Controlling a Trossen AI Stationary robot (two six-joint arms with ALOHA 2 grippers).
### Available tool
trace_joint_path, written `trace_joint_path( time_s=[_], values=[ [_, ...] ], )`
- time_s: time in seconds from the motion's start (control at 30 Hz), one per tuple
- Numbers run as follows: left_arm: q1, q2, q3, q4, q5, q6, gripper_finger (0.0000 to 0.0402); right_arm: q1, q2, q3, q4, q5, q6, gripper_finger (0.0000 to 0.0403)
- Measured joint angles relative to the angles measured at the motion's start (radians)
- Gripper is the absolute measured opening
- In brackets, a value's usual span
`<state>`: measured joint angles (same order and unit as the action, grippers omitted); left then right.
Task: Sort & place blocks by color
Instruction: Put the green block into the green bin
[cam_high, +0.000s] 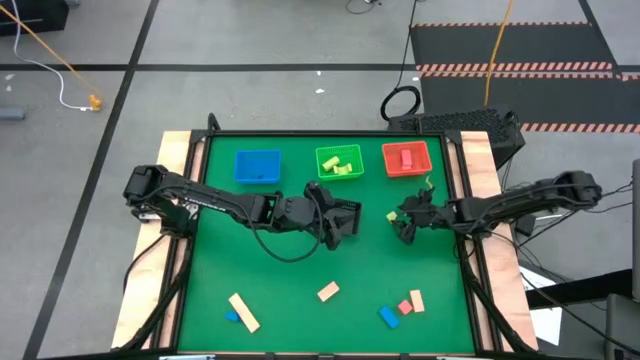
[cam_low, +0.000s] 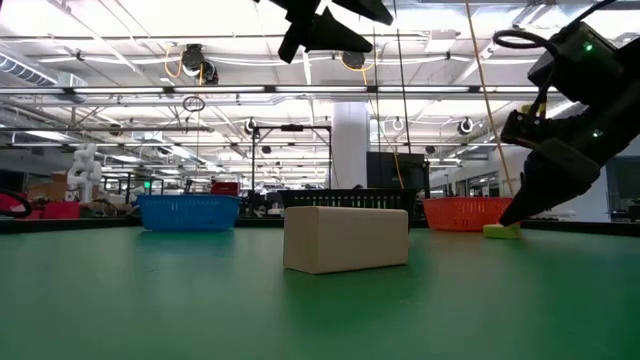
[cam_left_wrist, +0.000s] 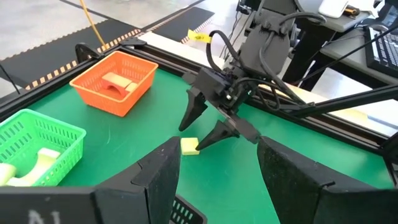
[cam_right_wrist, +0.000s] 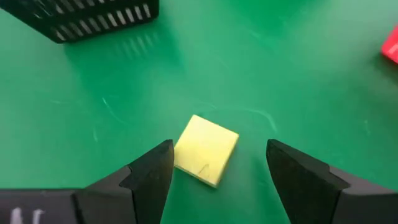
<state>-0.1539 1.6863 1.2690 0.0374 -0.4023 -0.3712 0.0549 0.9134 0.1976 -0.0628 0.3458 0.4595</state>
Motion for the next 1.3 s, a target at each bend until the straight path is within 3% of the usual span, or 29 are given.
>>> trace_joint_path(
  time_s=[0.23, 0.37, 0.63, 0.77, 0.97, 1.3],
  values=[
    [0.000, 0.000, 0.000, -0.007, 0.000, 0.001, 0.0214, 0.020, 0.114, 0.000, 0.174, 0.013, -0.070, 0.0249],
    [-0.001, 0.000, 0.000, -0.011, 0.000, 0.001, 0.0214, 0.019, 0.184, 0.000, 0.201, 0.078, -0.090, 0.0249],
    [0.000, 0.000, 0.000, -0.013, 0.000, 0.001, 0.0214, 0.020, 0.299, 0.003, 0.233, 0.104, -0.065, 0.0247],
    [0.000, 0.000, 0.000, -0.013, 0.000, 0.001, 0.0214, 0.020, 0.322, 0.004, 0.235, 0.106, -0.009, 0.0216],
    [-0.001, 0.000, 0.000, -0.013, 0.000, 0.000, 0.0214, 0.019, 0.318, 0.003, 0.243, 0.072, 0.035, 0.0116],
    [-0.004, 0.000, 0.000, -0.012, 0.010, -0.029, 0.0214, 0.020, 0.268, -0.002, 0.459, -0.058, -0.043, 0.0116]
  ],
)
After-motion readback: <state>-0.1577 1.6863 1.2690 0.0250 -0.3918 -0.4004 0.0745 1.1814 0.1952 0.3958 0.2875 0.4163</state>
